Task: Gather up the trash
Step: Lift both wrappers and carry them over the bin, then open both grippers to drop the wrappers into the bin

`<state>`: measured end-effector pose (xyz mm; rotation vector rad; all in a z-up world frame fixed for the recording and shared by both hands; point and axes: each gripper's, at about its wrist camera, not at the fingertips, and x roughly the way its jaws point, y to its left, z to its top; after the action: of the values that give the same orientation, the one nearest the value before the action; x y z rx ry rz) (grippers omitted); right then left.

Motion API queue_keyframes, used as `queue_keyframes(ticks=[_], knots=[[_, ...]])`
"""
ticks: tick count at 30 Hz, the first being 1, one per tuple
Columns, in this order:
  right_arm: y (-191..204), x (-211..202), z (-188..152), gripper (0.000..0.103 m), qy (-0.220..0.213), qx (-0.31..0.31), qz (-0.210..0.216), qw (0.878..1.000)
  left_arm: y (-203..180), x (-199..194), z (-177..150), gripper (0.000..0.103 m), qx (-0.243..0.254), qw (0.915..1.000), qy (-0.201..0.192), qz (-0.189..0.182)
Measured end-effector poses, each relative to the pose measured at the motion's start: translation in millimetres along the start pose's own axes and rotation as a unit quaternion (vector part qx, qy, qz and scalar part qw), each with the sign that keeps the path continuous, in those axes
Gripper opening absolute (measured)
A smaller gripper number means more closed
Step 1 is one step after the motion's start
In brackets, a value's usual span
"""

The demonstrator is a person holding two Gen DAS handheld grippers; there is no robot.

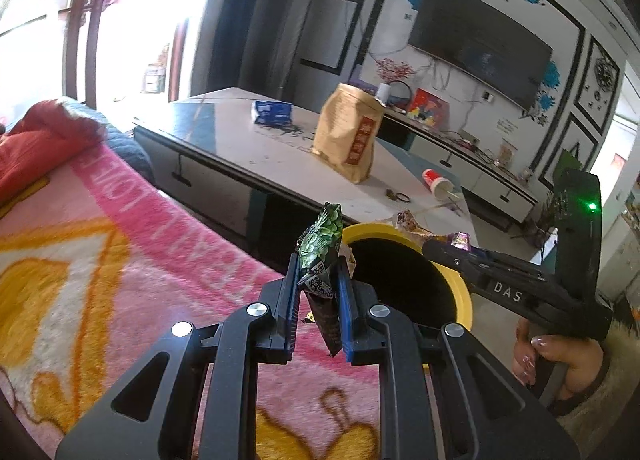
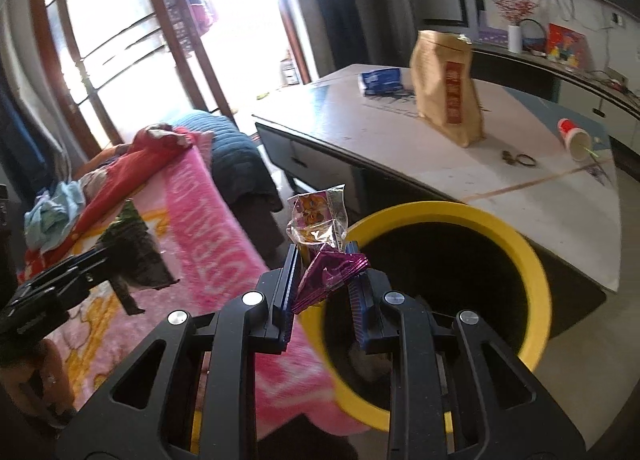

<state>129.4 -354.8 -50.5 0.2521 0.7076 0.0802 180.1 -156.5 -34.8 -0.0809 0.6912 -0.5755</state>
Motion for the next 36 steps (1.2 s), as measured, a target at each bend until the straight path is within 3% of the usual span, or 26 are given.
queue_keyframes(ticks=[18, 36], knots=[[-60.8, -16.8, -9.4, 0.018, 0.005, 0.036, -0.083, 0.996, -67.4, 35.7, 0.0, 0.016, 0.067, 0.9961, 0.022, -0.054], [-97.4, -15.1, -12.5, 0.018, 0.015, 0.076, -0.085, 0.993, -96.9, 89.8, -6.2, 0.017, 0.093, 0.9915, 0.058, -0.070]])
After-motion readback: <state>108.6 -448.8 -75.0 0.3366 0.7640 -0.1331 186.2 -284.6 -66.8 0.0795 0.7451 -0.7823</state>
